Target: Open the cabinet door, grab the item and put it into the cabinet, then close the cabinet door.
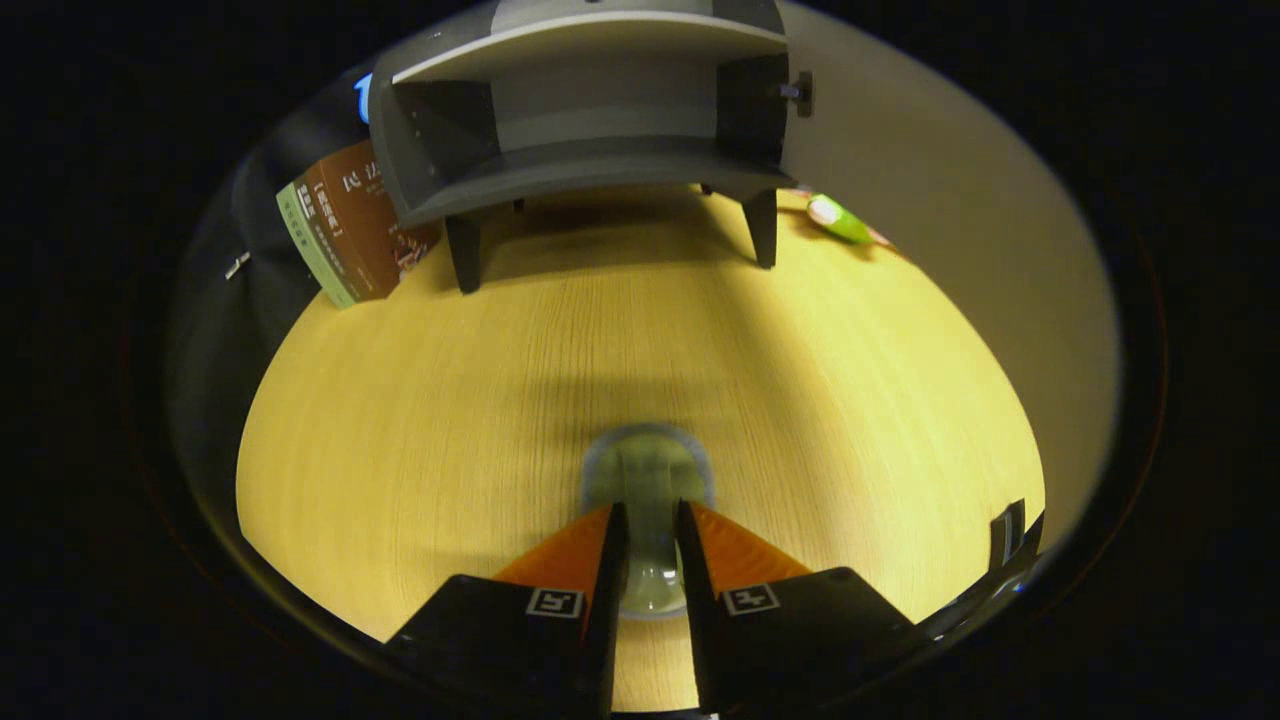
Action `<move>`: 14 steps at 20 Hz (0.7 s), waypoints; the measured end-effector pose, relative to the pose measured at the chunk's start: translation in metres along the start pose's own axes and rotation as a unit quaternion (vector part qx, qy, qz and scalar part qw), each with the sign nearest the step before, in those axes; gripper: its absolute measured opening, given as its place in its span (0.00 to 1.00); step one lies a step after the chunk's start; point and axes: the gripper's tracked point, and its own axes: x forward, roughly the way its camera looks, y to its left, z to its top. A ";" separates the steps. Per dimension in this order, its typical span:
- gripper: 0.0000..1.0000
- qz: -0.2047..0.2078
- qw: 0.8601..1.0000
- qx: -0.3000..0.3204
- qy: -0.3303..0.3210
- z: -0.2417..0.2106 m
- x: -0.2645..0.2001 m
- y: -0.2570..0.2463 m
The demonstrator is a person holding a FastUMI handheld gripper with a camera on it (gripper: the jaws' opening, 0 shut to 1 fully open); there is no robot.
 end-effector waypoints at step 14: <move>0.14 0.021 0.998 0.026 -0.059 0.062 -0.082 0.009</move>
